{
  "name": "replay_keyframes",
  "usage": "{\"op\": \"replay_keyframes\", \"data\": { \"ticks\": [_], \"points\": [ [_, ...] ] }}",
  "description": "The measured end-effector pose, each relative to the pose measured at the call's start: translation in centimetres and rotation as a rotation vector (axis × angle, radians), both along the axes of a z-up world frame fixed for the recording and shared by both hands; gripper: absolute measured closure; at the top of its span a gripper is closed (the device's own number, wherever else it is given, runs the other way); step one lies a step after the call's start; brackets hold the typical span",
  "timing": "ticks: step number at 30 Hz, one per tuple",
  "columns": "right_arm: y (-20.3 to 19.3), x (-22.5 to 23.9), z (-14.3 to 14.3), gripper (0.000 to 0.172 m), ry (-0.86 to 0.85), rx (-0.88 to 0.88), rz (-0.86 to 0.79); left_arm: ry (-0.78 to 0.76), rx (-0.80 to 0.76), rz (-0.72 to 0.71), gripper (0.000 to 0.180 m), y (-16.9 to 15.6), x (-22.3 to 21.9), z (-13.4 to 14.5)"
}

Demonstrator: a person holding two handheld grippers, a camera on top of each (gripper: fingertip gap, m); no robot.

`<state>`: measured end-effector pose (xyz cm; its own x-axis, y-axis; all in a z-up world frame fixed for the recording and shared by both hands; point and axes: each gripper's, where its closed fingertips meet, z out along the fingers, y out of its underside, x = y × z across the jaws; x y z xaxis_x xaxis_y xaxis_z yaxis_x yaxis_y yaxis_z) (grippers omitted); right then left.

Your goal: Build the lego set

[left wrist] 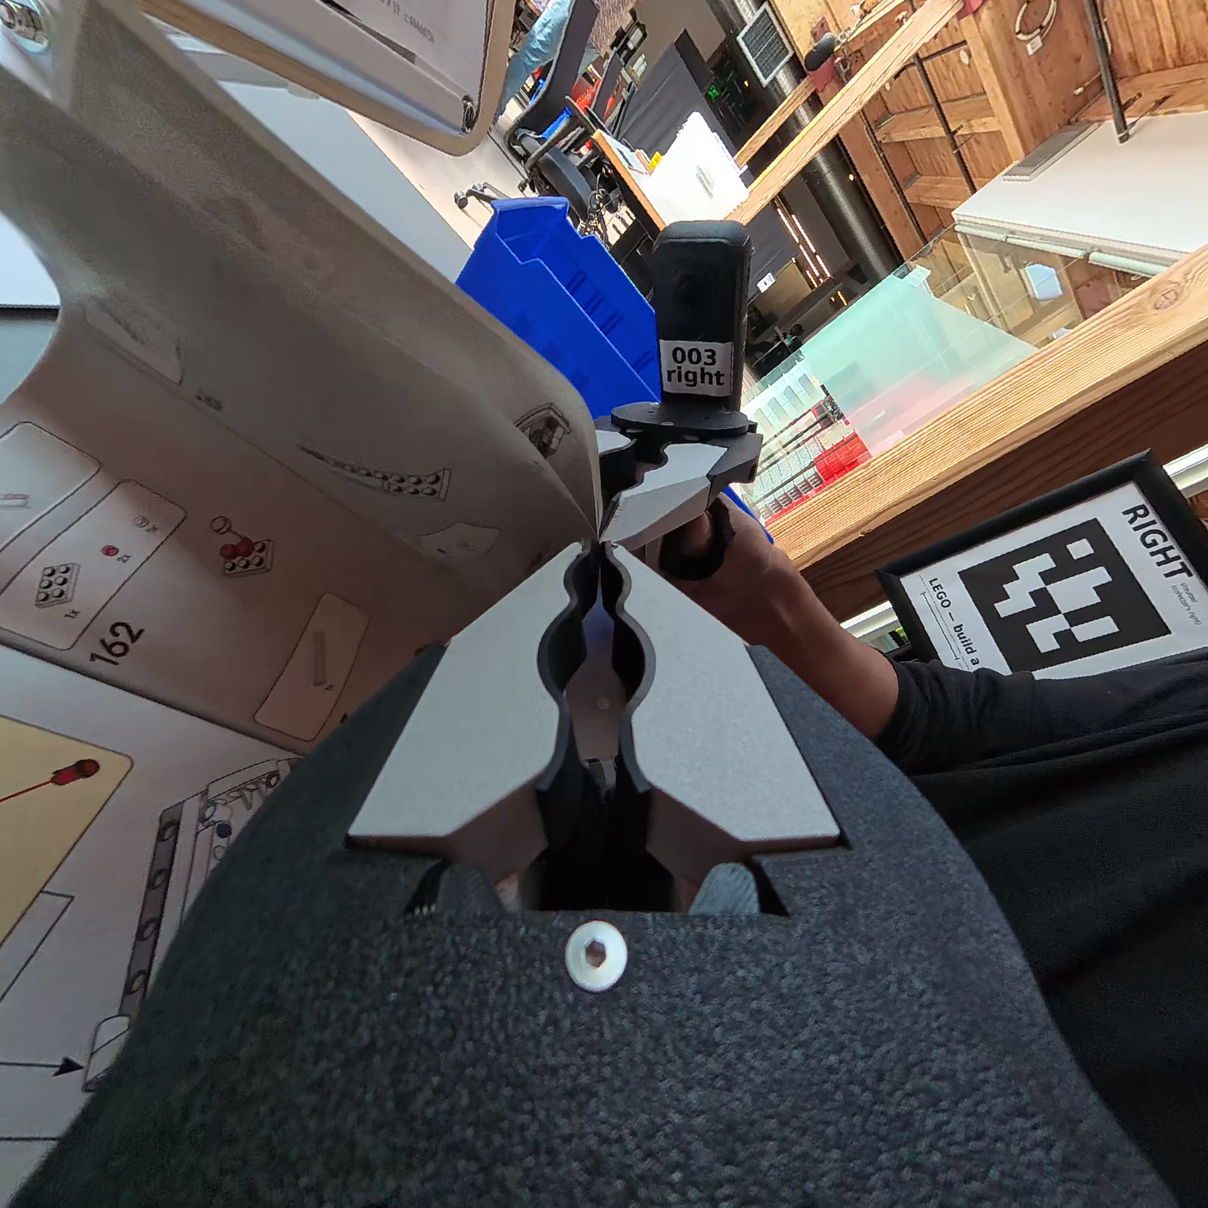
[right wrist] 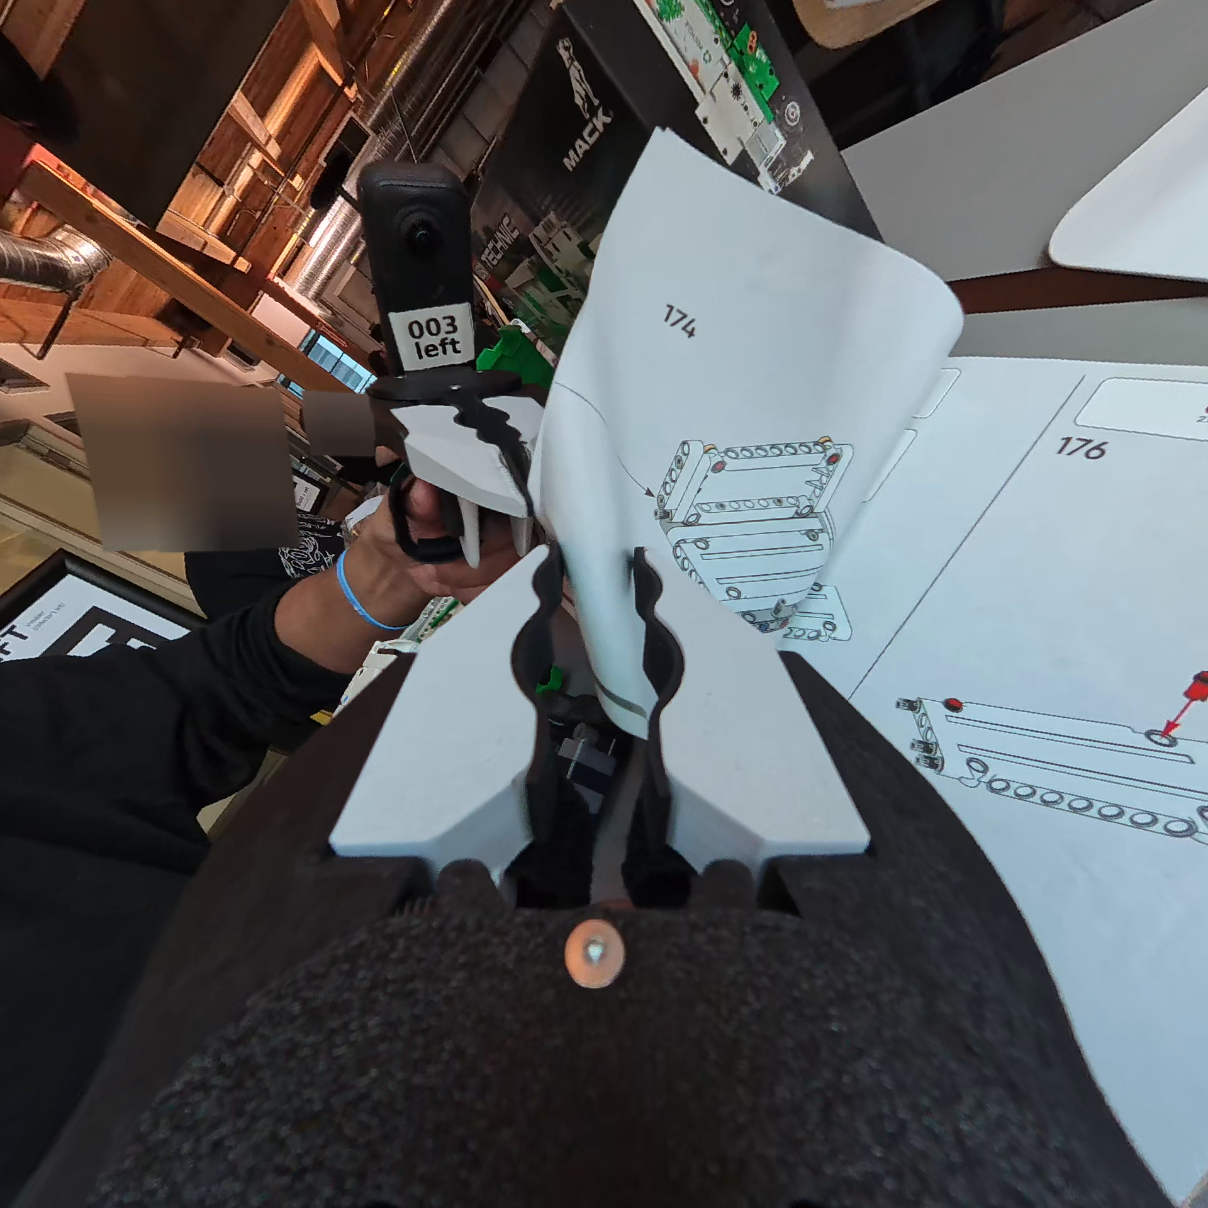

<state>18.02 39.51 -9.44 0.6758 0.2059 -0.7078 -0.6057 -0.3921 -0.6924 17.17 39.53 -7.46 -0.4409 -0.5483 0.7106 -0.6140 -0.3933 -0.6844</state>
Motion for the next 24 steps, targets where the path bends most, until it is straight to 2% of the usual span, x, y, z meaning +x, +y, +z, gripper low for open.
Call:
{"op": "replay_keyframes", "data": {
  "ticks": [1,6,10,13,16,18,19,21,24],
  "points": [
    [-0.1,0.1,0.0,0.152,0.002,0.002,-0.004,0.001,-0.003,0.0,0.18,0.0,0.0,-0.1],
    [-0.3,1.5,-0.2,0.151,0.012,-0.01,-0.069,0.014,0.01,0.006,0.18,0.2,-0.3,-0.4],
    [-0.9,3.5,-1.2,0.137,-0.118,-0.131,-0.2,0.09,0.063,0.032,0.18,1.7,-2.1,-1.5],
    [-1.5,3.5,-1.6,0.13,-0.325,-0.234,-0.231,0.171,0.132,0.083,0.18,4.1,-4.5,-2.8],
    [-3.1,4.6,-2.2,0.122,-0.647,-0.456,-0.301,0.274,0.239,0.139,0.18,7.0,-7.4,-4.4],
    [-5.0,5.8,-0.8,0.127,-0.894,-0.589,-0.389,0.33,0.293,0.177,0.18,8.7,-9.5,-5.1],
    [-5.5,6.0,0.6,0.13,-0.995,-0.602,-0.431,0.352,0.306,0.191,0.18,9.5,-10.4,-5.3],
    [-4.9,4.4,2.5,0.136,-1.078,-0.529,-0.411,0.381,0.307,0.221,0.18,10.8,-12.1,-5.5],
    [-2.3,0.1,1.0,0.145,-1.009,-0.44,-0.188,0.433,0.29,0.245,0.18,12.1,-14.0,-6.1]
  ]
}}
